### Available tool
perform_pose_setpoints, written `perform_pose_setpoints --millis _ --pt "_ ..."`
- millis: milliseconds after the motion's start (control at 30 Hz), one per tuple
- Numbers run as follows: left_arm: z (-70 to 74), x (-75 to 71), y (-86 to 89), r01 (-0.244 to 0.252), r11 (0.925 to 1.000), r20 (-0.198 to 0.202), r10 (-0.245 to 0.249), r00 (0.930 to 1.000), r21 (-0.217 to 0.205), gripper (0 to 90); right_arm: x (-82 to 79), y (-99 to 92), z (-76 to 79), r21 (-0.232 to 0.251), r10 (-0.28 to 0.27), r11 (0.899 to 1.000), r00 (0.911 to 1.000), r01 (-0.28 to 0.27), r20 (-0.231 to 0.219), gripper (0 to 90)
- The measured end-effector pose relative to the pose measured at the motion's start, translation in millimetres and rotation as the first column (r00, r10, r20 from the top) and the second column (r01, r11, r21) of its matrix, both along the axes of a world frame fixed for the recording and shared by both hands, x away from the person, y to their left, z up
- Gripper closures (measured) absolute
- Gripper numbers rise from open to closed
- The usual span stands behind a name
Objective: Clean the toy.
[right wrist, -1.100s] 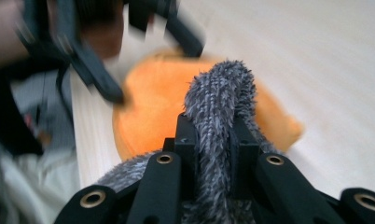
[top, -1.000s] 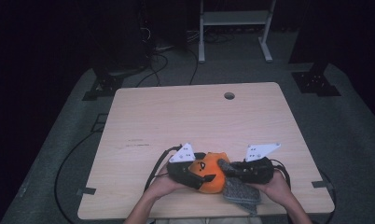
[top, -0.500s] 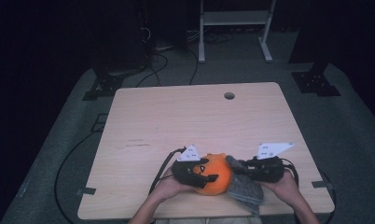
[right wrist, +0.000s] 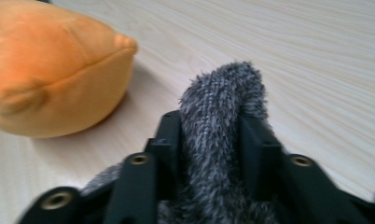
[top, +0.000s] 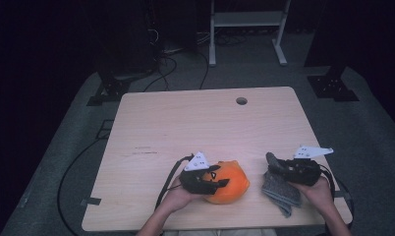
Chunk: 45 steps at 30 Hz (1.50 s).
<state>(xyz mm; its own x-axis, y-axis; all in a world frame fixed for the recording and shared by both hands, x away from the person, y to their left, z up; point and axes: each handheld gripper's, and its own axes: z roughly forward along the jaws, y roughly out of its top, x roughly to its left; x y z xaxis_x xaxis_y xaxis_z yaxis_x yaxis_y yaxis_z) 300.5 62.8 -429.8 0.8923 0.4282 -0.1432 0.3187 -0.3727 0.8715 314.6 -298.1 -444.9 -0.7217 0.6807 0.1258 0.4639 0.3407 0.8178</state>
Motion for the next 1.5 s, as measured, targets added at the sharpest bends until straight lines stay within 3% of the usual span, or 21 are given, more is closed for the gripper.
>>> perform_pose_setpoints --millis 100,267,367,567,733,867,1033,1167,1300,1500 --pt "0.8 0.0 1.5 -0.004 1.0 0.008 0.004 1.0 -0.006 47.3 -0.5 -1.7 2.7 0.008 -0.024 1.0 0.9995 0.024 0.021 51.1" --pt "3.5 -2.4 0.9 -0.017 0.9998 0.037 0.017 0.9992 -0.006 49.8 -4.0 -1.6 12.7 0.064 -0.054 0.997 0.9961 0.049 0.07 44.5" --pt "5.4 -2.9 0.5 -0.034 0.9994 0.058 0.033 0.9978 0.009 50.1 -4.2 -0.6 13.8 0.098 -0.075 0.993 0.9949 0.069 0.067 41.6" --pt "9.8 3.2 4.2 -0.085 0.9962 0.09 0.082 0.9925 0.019 50.1 -3.7 8.6 13.5 0.114 -0.041 0.993 0.9979 0.035 0.05 38.6" --pt "10.6 14.9 8.3 -0.121 0.9924 0.117 0.118 0.9861 0.023 50.1 -1.2 13.9 11.2 0.11 -0.029 0.994 0.9988 0.024 0.039 38.4" --pt "14.6 35.7 6.4 -0.168 0.9852 0.156 0.16 0.9747 0.036 50.1 1.0 18.4 8.5 0.107 -0.01 0.994 0.9996 0.007 0.028 37.9" --pt "14.7 55.0 -5.4 -0.193 0.9782 0.201 0.175 0.9639 0.076 50.0 2.8 22.9 6.8 0.101 0.007 0.995 0.9998 -0.009 0.017 37.8" --pt "10.3 62.3 -7.8 -0.197 0.9783 0.176 0.183 0.9672 0.064 47.3 3.6 23.0 5.0 0.096 0.014 0.995 0.9999 -0.015 0.01 37.3" --pt "13.4 58.6 -6.4 -0.191 0.9786 0.149 0.179 0.9726 0.076 29.8 3.6 20.5 3.5 0.1 0.017 0.995 0.9999 -0.017 0.0 36.5" --pt "16.9 51.2 0.0 -0.193 0.9784 0.134 0.182 0.9742 0.075 19.9 2.8 20.7 5.0 0.101 0.007 0.995 1.0 -0.007 -0.002 36.0"
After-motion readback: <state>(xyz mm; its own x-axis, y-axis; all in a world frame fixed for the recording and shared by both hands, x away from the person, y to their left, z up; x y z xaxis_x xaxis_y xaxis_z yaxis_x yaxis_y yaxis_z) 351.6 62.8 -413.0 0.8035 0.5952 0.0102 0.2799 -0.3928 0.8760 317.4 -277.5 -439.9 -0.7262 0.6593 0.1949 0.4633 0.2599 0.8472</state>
